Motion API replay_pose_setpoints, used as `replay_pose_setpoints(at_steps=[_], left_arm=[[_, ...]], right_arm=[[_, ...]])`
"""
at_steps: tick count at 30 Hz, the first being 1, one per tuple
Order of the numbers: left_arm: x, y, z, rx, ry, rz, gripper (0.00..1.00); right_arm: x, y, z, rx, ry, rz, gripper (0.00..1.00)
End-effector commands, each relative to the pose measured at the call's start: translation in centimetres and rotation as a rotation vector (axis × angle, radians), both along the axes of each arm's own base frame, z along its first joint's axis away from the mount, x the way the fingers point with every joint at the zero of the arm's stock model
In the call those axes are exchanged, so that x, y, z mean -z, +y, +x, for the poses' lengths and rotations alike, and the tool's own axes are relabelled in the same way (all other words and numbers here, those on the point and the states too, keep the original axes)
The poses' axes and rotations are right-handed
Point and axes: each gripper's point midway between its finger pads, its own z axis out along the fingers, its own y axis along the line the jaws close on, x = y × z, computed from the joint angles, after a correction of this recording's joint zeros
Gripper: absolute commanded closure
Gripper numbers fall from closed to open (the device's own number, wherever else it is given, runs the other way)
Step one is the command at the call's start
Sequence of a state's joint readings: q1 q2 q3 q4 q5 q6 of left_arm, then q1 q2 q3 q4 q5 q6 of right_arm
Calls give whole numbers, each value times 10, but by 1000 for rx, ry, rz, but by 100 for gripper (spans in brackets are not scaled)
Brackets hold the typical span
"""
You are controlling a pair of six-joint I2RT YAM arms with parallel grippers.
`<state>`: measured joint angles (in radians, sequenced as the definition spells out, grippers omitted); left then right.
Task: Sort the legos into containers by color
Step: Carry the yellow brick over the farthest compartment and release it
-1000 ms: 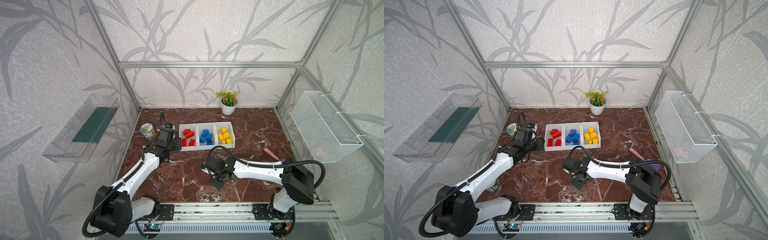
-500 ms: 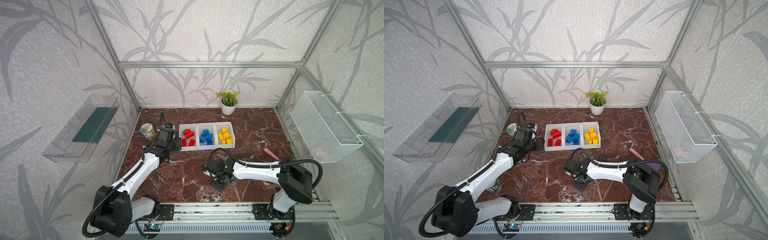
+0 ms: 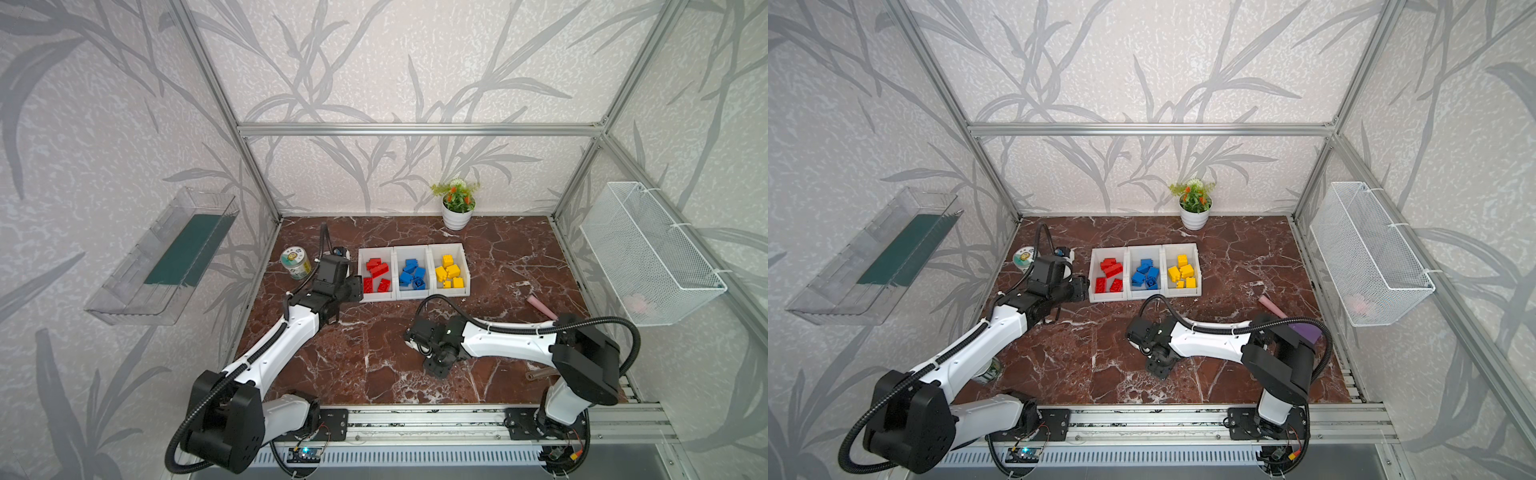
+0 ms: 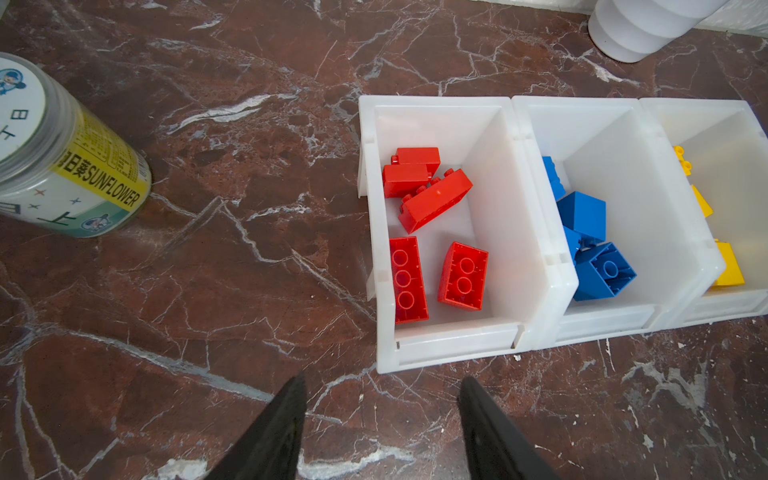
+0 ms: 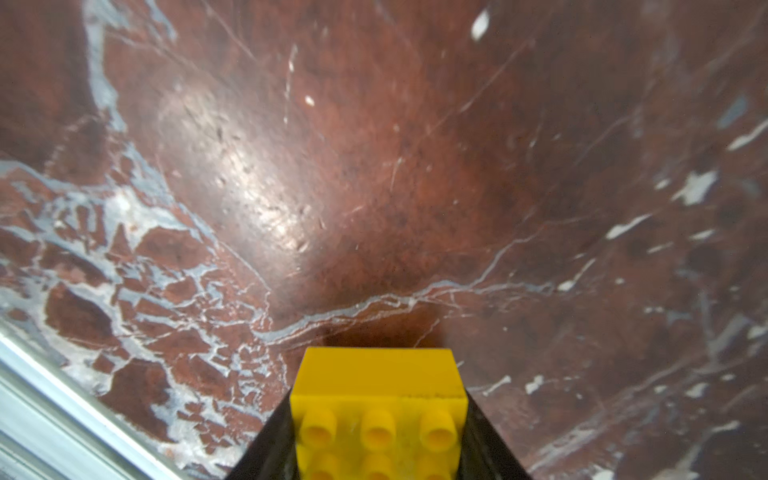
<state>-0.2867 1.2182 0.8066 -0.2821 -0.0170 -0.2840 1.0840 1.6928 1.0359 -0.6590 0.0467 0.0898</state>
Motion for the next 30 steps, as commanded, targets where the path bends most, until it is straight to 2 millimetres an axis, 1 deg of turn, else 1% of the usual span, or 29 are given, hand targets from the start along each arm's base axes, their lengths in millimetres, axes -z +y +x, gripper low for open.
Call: replay_pose_setpoints(at_steps=[1, 5, 6, 7, 9, 12, 14, 16, 19, 21, 22, 24, 26, 30], left_arm=[[0, 2, 0, -10, 2, -1, 39], [-4, 2, 0, -8, -7, 0, 39], [-5, 3, 0, -9, -10, 3, 39], [-6, 3, 0, -8, -12, 5, 39], [-7, 4, -2, -10, -15, 7, 39], [-8, 5, -5, -16, -23, 1, 39], [-8, 6, -7, -20, -26, -1, 39], [-10, 8, -9, -25, -31, -2, 38], [-10, 10, -12, -33, -34, 3, 39], [-11, 11, -13, -35, -39, 3, 39], [-11, 11, -13, -35, -39, 3, 39], [-11, 10, -13, -32, -39, 0, 39], [-10, 9, -12, -28, -35, -3, 38], [-10, 10, -13, -31, -34, -1, 39]], right_arm=[[-34, 7, 49, 18, -120, 47, 59], [-71, 7, 121, 112, -241, 109, 59], [-76, 5, 140, 139, -262, 113, 59], [-81, 3, 155, 160, -275, 121, 59], [-91, -7, 188, 222, -302, 134, 59], [-91, -24, 223, 310, -310, 130, 59], [-84, -32, 236, 359, -286, 131, 59], [-78, -39, 243, 399, -267, 130, 59], [-72, -46, 247, 437, -259, 131, 59], [-70, -44, 246, 445, -249, 153, 59], [-69, -44, 245, 447, -245, 155, 57], [-68, -45, 245, 455, -244, 149, 48], [-70, -46, 246, 459, -250, 149, 43], [-74, -47, 246, 461, -257, 156, 39]])
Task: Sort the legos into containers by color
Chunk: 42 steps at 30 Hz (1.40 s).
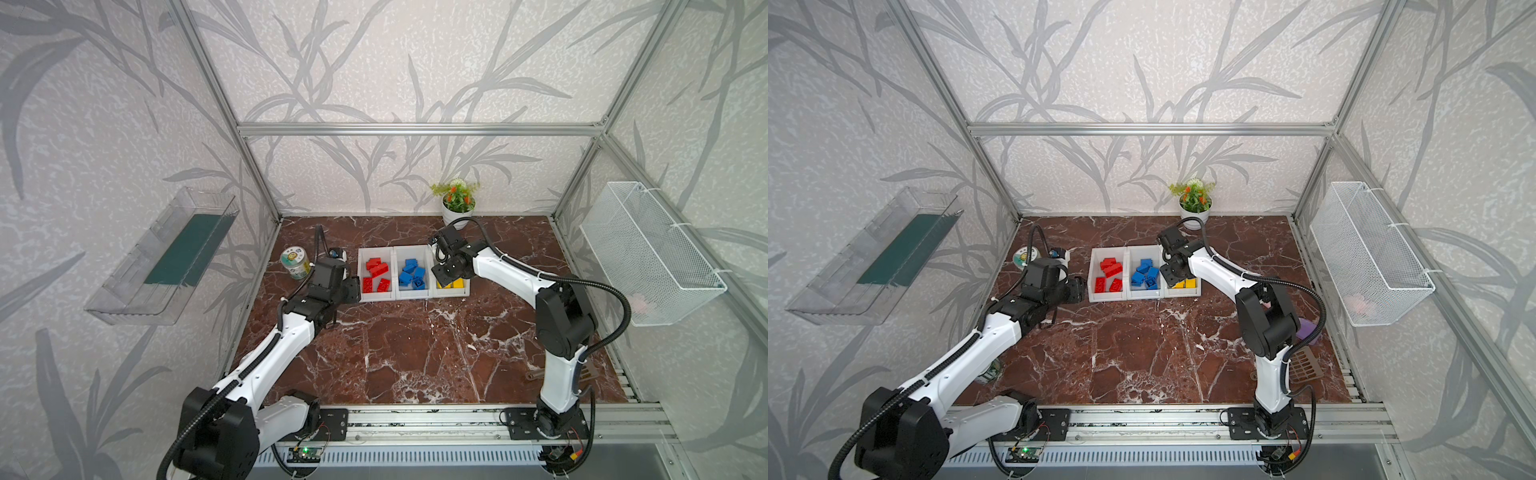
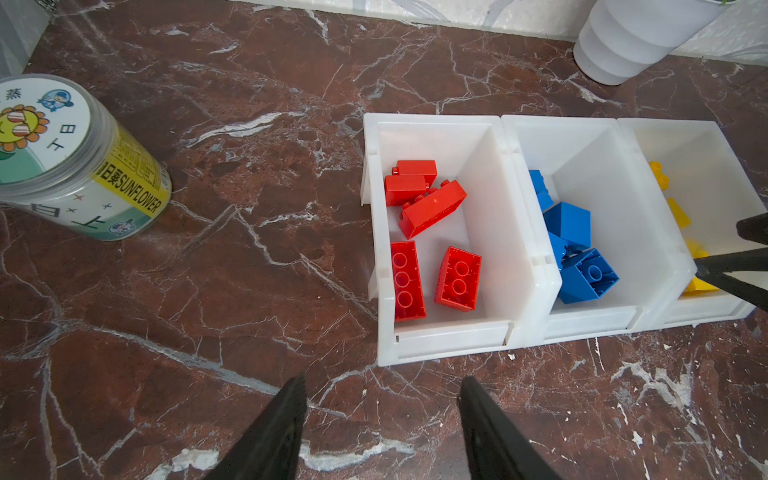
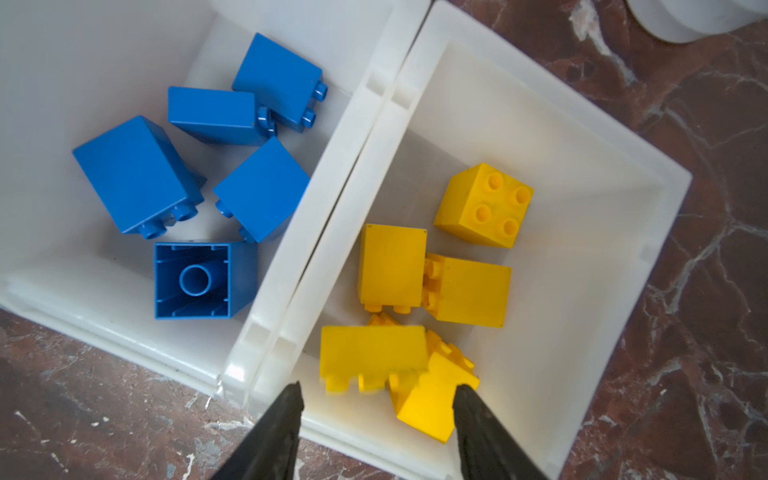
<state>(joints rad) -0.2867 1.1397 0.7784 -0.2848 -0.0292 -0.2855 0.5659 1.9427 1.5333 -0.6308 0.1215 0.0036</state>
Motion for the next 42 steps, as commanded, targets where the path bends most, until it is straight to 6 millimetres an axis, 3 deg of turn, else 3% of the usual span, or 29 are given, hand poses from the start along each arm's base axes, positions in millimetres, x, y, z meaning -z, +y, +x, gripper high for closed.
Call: replay_pose_setpoints(at_steps=[1, 11, 16, 21, 26, 31, 34, 37, 42], left_arm=[[4, 5, -5, -20, 14, 6, 39], [2, 7, -4, -28, 5, 9, 39], [-5, 11, -2, -45, -24, 26, 38], [-23, 31, 2, -116, -108, 99, 38], [-41, 59, 6, -231, -205, 144, 30], [-47, 88, 4, -357, -279, 188, 11], [-40, 105, 0, -425, -275, 221, 1], [-32, 122, -3, -504, -266, 262, 1], [-14, 127, 6, -479, -358, 315, 1]], right_arm=[[-10, 2, -3, 1, -7, 26, 39], [-23, -4, -7, 13, -35, 36, 39], [-49, -16, -5, 53, -100, 85, 39], [-86, -52, -3, 170, -236, 183, 39], [-102, -105, -4, 347, -388, 258, 37], [-89, -152, -15, 516, -475, 258, 30], [-74, -168, -22, 540, -512, 237, 17], [-61, -183, -26, 551, -584, 189, 0], [-50, -198, -24, 511, -689, 111, 1]])
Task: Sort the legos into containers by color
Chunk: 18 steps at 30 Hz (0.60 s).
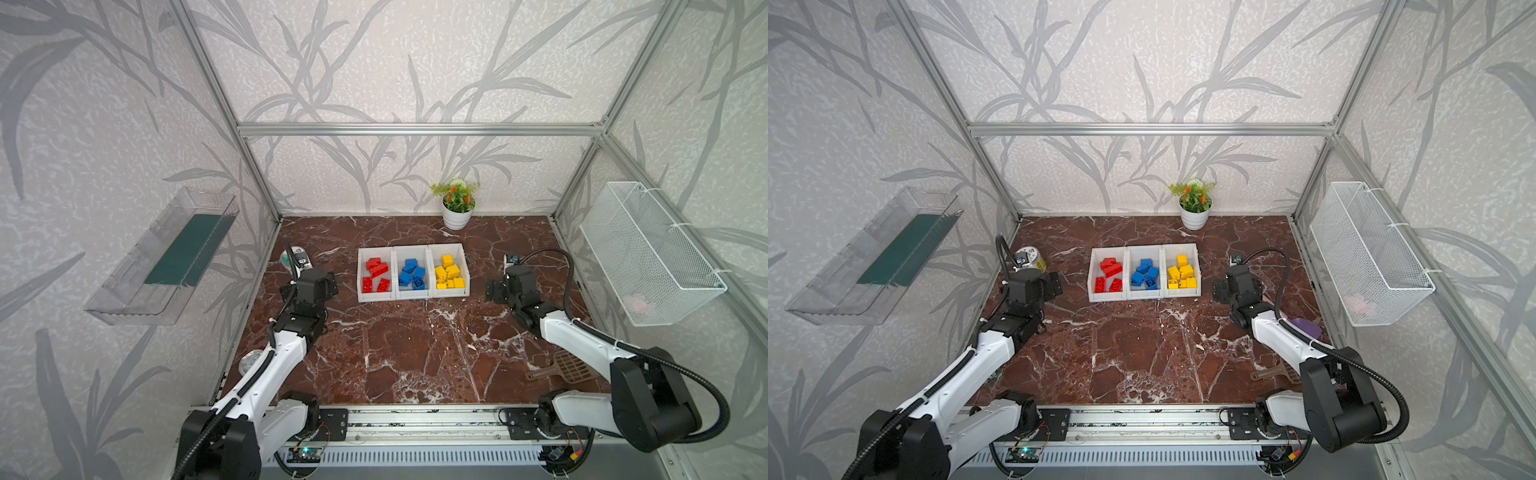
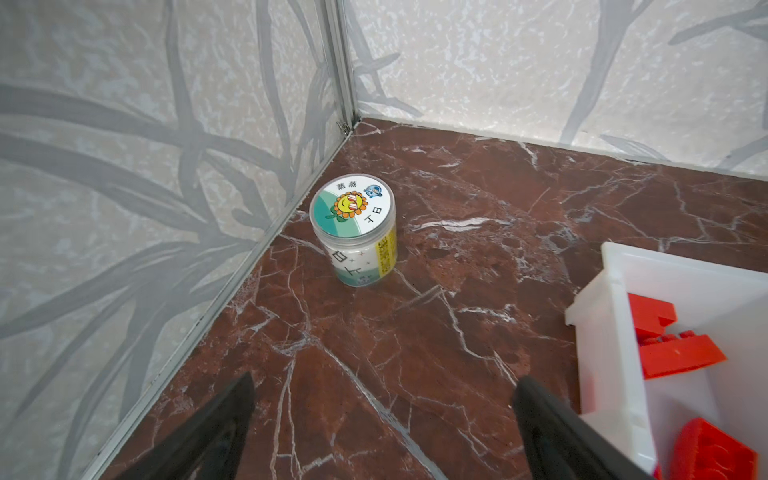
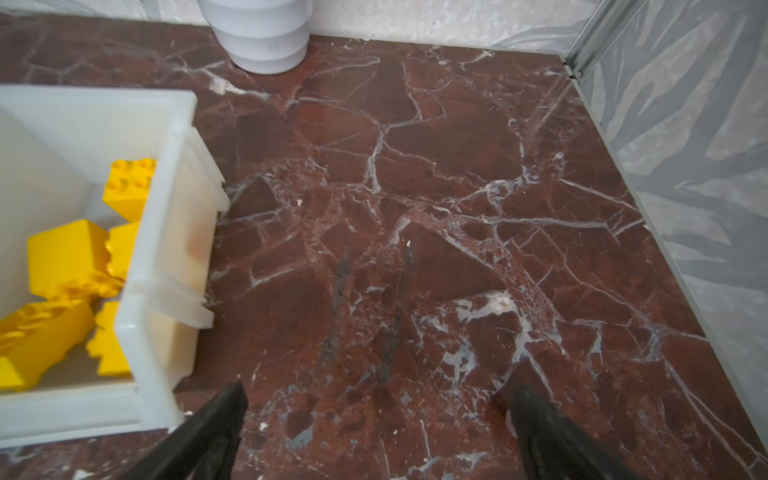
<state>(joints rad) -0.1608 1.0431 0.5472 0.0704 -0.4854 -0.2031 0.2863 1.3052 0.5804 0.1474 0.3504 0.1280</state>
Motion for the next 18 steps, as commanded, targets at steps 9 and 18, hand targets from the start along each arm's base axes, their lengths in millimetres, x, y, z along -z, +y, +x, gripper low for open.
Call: replay_pose_setpoints(at_steps=[9, 18], left_arm=[[50, 28, 32, -45, -91, 30, 1], [75, 16, 55, 114, -114, 5, 1]], right_arm=[[5, -40, 39, 47, -167, -62, 1], [16, -33, 32, -34, -266, -3, 1]])
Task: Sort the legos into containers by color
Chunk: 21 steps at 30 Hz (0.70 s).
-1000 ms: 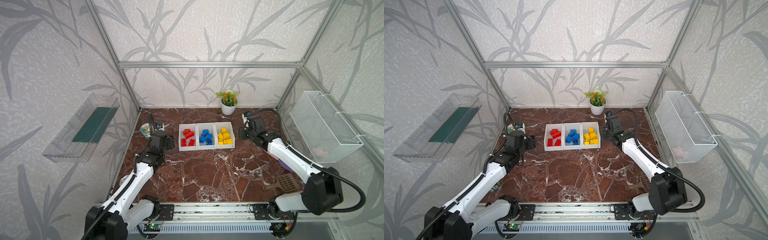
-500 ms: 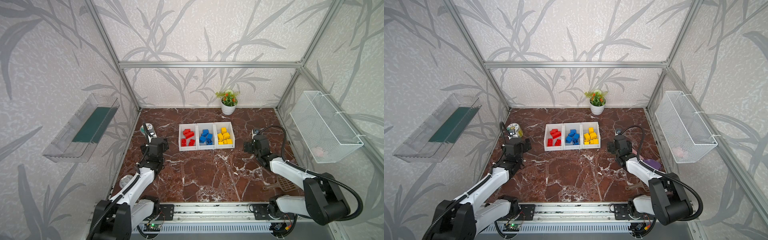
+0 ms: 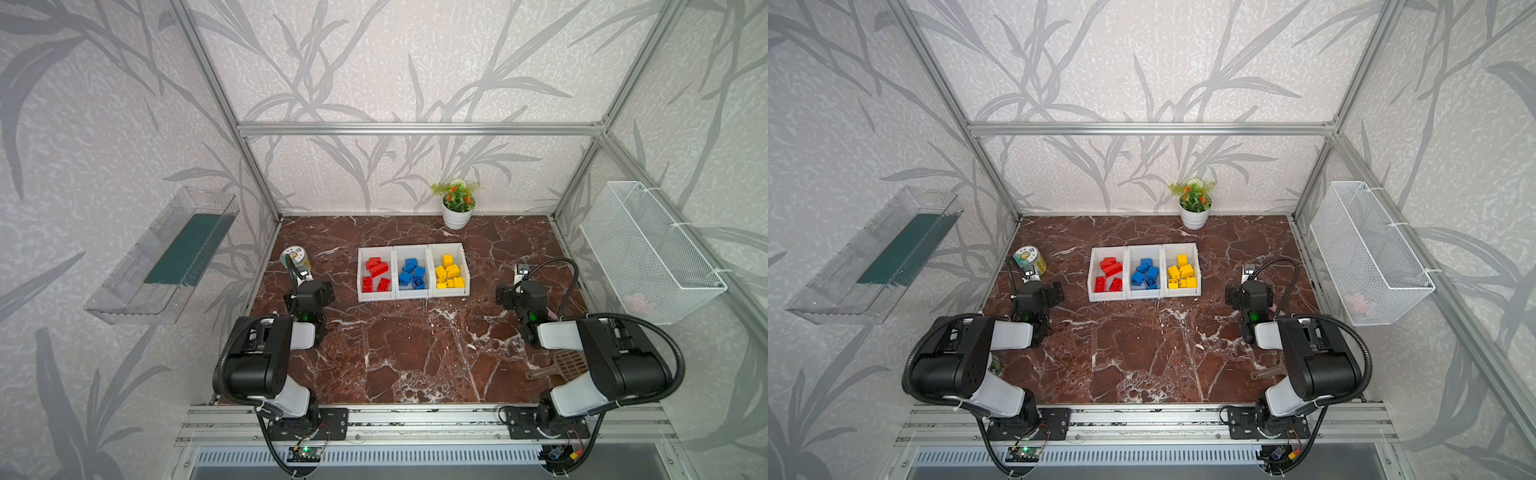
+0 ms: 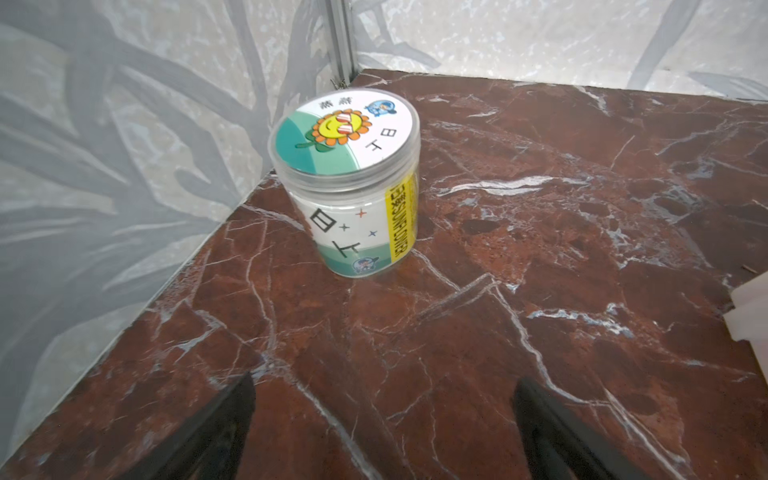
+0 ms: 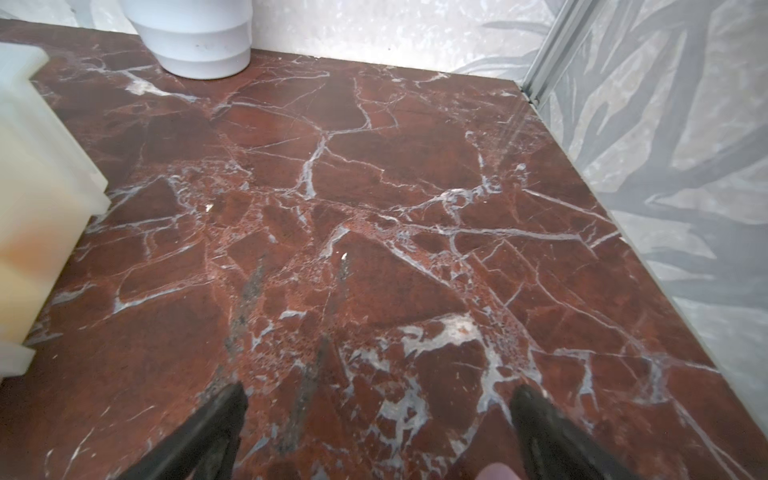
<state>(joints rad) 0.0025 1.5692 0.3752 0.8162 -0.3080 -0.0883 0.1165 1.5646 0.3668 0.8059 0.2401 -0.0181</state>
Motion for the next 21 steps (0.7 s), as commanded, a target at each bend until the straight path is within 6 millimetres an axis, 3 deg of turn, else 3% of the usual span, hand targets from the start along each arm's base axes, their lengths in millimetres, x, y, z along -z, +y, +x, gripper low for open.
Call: replay_pose_setpoints(at_steps=[1, 5, 21], left_arm=[[-27, -10, 14, 72, -119, -3, 1], [-28, -10, 15, 73, -125, 1, 1], [-28, -10, 15, 73, -130, 6, 1]], right_arm=[[-29, 9, 13, -41, -83, 22, 1], [-32, 9, 14, -45, -157, 20, 1], [-31, 10, 14, -48, -109, 21, 1]])
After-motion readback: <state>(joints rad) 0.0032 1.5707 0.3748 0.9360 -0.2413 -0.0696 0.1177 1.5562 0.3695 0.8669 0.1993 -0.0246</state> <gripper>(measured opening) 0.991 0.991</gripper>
